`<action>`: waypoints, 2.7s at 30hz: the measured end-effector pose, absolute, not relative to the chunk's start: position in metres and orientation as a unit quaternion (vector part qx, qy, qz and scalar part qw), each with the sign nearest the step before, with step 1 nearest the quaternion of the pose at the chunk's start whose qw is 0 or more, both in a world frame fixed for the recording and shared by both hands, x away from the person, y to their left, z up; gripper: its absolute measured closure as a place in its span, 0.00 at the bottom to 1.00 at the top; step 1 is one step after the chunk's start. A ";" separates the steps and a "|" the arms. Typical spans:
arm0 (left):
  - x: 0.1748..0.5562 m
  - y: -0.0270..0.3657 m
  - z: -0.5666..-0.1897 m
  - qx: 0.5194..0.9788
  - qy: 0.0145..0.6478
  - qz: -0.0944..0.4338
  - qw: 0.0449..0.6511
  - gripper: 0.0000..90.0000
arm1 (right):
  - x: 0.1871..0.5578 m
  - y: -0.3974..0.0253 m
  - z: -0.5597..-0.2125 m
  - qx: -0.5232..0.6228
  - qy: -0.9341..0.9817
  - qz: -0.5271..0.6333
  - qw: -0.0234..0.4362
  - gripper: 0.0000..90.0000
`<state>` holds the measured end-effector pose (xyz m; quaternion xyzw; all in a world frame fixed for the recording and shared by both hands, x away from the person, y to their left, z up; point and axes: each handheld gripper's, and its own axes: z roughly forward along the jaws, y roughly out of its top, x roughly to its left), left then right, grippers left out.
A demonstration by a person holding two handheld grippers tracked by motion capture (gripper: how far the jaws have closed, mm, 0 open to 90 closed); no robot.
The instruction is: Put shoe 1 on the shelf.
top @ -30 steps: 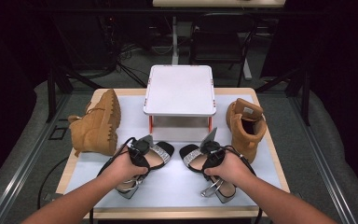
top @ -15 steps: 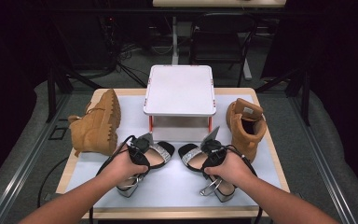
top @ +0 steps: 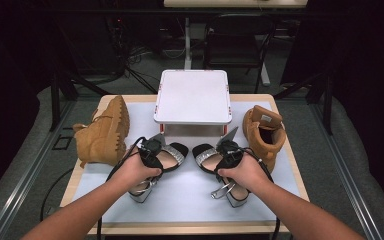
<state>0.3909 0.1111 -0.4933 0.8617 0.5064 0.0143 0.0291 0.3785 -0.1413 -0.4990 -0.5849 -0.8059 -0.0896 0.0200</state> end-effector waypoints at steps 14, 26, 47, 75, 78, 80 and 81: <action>0.414 0.098 -0.495 0.846 0.531 0.020 0.044 0.48 | 0.408 -0.134 -0.501 -0.599 -0.797 -0.071 -0.001 0.47; 0.422 0.092 -0.507 0.836 0.546 0.035 0.046 0.47 | 0.418 -0.130 -0.506 -0.613 -0.786 -0.081 -0.002 0.47; 0.421 0.101 -0.499 0.834 0.548 0.000 0.066 0.42 | 0.411 -0.130 -0.506 -0.601 -0.794 -0.095 -0.021 0.45; 0.375 0.150 -0.441 0.850 0.506 0.003 0.143 0.48 | 0.364 -0.157 -0.437 -0.529 -0.831 -0.165 -0.041 0.51; 0.364 0.163 -0.439 0.848 0.507 -0.001 0.153 0.48 | 0.352 -0.165 -0.437 -0.524 -0.834 -0.166 -0.037 0.51; 0.358 0.170 -0.436 0.850 0.503 -0.001 0.159 0.48 | 0.345 -0.168 -0.437 -0.521 -0.836 -0.167 -0.038 0.51; 0.355 0.173 -0.435 0.848 0.503 0.001 0.165 0.48 | 0.342 -0.170 -0.436 -0.517 -0.839 -0.165 -0.039 0.51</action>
